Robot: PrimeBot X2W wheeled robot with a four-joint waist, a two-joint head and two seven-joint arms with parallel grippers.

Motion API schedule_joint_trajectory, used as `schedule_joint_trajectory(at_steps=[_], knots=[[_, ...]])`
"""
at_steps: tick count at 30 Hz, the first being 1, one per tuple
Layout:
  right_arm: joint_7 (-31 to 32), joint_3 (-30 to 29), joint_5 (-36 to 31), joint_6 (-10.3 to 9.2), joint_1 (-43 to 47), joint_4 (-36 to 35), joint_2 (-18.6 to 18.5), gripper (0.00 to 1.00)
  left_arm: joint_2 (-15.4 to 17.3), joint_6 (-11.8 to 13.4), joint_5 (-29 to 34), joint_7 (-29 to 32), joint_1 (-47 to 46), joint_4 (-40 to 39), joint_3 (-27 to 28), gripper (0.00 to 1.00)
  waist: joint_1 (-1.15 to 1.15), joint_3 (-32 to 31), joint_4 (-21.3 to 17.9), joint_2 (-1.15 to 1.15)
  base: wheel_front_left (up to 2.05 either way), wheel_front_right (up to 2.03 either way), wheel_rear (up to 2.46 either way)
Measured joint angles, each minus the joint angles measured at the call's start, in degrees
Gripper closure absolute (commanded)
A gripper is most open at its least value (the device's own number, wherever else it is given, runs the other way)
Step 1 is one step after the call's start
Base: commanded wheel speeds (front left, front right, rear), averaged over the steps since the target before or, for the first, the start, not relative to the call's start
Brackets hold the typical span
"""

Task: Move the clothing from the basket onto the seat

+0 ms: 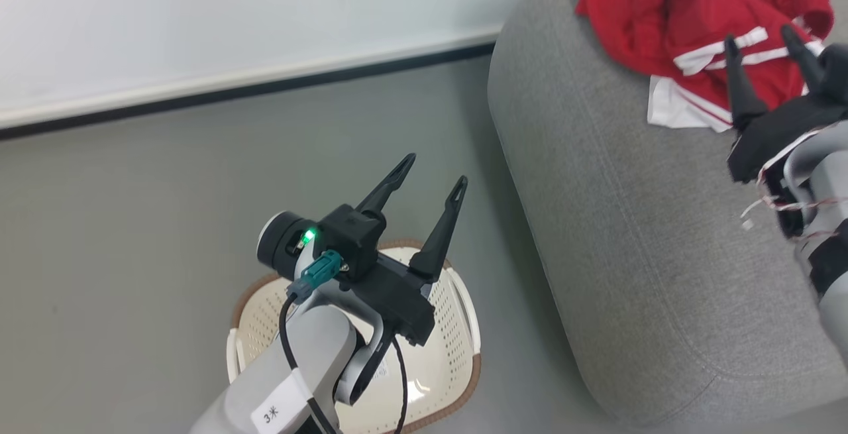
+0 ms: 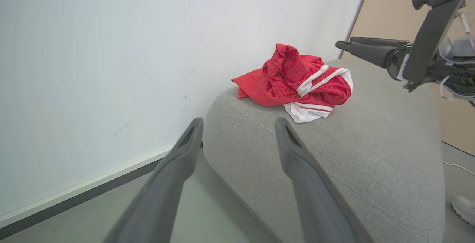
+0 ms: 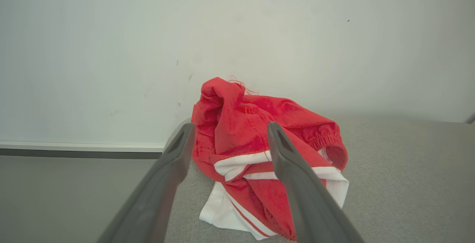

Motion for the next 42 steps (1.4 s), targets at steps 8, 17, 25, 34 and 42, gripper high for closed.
schedule_joint_trajectory(at_steps=[8,17,25,34,42], knots=[[-0.01,-1.27,1.92,0.01,6.87,-3.3,2.72,0.0,0.41,1.27,-0.88,-0.18,4.1,0.75,2.29,0.0,0.0,-5.94,1.04,0.0,0.0,0.0,0.0],[-0.01,-2.63,3.14,-0.16,16.91,-11.2,3.93,0.0,5.56,2.67,-1.27,-0.55,10.44,-0.42,7.23,0.0,0.01,-10.26,4.32,0.0,0.0,0.0,0.0],[-0.02,-2.45,3.09,-2.18,25.9,-20.67,6.54,0.0,9.23,3.53,-3.2,-0.56,18.72,-3.11,13.59,0.0,0.01,-12.71,6.95,0.01,0.0,0.0,0.0],[-0.02,-2.13,2.38,-6.01,35.61,-30.94,9.46,0.0,10.09,3.99,-3.46,-0.56,30.23,-8.29,22.39,0.0,0.01,-15.15,7.96,0.01,0.0,0.0,0.0],[-0.02,-2.53,1.86,-8.76,45.02,-39.32,9.72,0.0,7.62,4.0,0.52,-0.56,37.69,-11.47,29.87,0.0,0.01,-17.16,8.09,0.01,0.0,0.0,0.0]])
